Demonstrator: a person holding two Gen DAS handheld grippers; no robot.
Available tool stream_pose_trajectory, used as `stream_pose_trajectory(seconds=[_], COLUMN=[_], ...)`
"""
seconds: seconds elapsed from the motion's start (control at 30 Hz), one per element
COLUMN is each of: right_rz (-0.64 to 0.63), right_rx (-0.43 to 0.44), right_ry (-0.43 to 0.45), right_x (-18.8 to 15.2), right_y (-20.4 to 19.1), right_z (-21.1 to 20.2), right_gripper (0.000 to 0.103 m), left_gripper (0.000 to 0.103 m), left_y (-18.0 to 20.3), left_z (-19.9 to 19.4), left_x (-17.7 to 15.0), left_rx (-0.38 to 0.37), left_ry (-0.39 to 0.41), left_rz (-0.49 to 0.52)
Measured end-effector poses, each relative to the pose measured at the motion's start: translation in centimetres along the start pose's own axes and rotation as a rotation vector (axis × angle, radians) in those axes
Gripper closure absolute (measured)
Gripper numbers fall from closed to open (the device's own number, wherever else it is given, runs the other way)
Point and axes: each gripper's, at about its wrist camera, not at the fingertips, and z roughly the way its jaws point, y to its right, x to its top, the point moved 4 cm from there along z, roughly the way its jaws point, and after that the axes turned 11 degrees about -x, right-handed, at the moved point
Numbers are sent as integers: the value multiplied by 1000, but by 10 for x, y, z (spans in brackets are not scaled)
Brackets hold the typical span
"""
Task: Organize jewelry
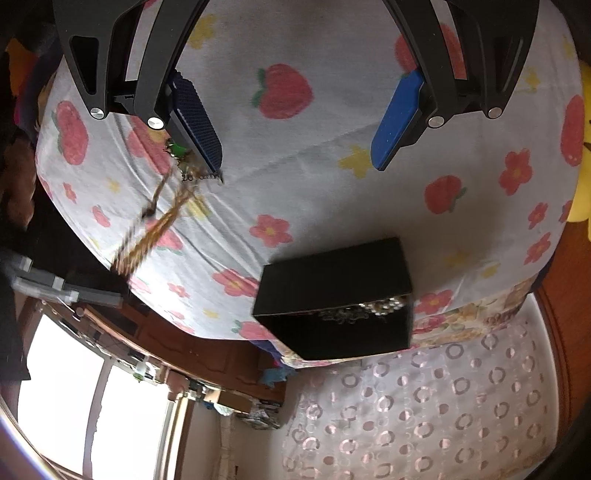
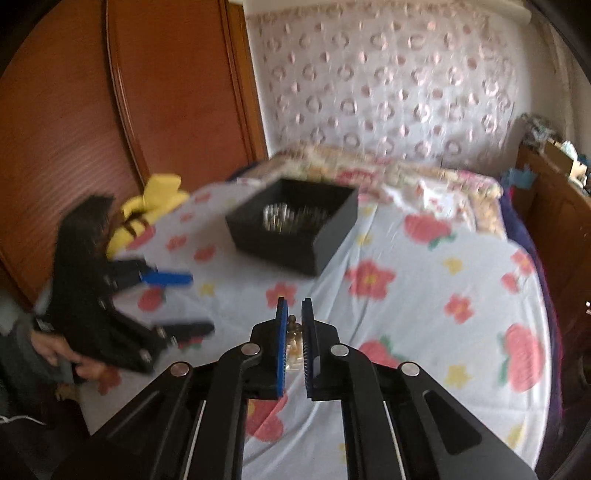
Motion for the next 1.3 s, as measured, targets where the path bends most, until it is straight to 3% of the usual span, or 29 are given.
stream_pose_trajectory(seconds=[0.4, 0.43, 0.5, 0.6, 0.77, 1.0, 1.3], right_rz=[24, 25, 28, 36, 51, 57, 49], right_rx=[-84, -88, -96, -100, -101, -92, -82], right_ry=[112, 111, 106, 92, 64, 47, 46], right_x=[26, 25, 21, 14, 2, -6, -4], right_y=[32, 33, 37, 41, 45, 45, 40], right_z=[-37, -38, -37, -33, -25, -18, -12], right_gripper=[94, 94, 94, 94, 94, 94, 94], left_gripper=[24, 26, 43, 57, 69, 99, 99], left_y=[36, 38, 47, 55, 63, 62, 42], left_z=[13, 15, 20, 25, 36, 33, 15], left_x=[1, 1, 0, -2, -6, -4, 8], left_rx=[-76, -80, -94, -114, -95, -70, -62], left_ry=[-15, -14, -28, -40, -71, -62, -17], left_rz=[39, 42, 47, 50, 69, 94, 64])
